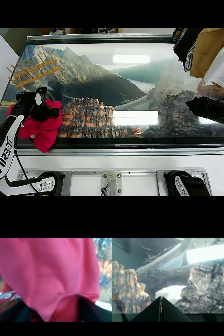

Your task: Fold the clothes and pants, and hang the long-sleeved shirts on hangers.

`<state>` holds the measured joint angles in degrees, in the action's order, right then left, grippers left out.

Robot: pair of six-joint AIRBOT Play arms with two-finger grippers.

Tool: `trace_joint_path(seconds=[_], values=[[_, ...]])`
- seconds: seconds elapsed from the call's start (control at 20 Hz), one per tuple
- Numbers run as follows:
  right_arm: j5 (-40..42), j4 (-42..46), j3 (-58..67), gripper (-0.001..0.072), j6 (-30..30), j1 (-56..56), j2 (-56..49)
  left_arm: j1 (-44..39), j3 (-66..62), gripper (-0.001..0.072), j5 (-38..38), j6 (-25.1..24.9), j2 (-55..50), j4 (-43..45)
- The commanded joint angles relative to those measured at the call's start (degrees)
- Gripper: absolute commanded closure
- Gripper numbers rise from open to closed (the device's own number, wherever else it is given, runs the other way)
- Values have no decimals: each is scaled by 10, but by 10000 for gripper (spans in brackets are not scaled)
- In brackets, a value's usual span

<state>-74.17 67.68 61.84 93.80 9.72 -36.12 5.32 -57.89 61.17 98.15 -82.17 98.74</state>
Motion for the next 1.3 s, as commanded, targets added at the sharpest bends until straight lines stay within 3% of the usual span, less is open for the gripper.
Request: trace_joint_path(seconds=[0.0,0.15,0.3,0.5,0.65,0.7,0.75,0.8,0.95,1.25], values=[[0,0,0,693,0,0,0,-3,-2,689,1,5,-3,-30],[0,0,0,693,0,0,0,-49,-47,700,2,-10,44,-93],[0,0,0,693,0,0,0,-154,-115,700,-26,-38,102,-198],[0,-1,0,693,0,0,0,-342,-184,700,-106,-38,116,-208],[0,-1,0,693,0,0,0,-452,-233,700,-135,-38,66,-206],[0,-1,0,693,0,0,0,-476,-251,623,-139,-38,42,-202],[0,0,0,693,0,0,0,-490,-270,252,-142,-38,17,-203],[0,0,0,693,0,0,0,-494,-290,-13,-141,-36,-4,-203],[0,2,0,693,0,0,0,-450,-355,-12,-102,-36,-50,-203],[0,2,0,690,0,0,0,-235,-340,-12,-30,8,-87,-210]])
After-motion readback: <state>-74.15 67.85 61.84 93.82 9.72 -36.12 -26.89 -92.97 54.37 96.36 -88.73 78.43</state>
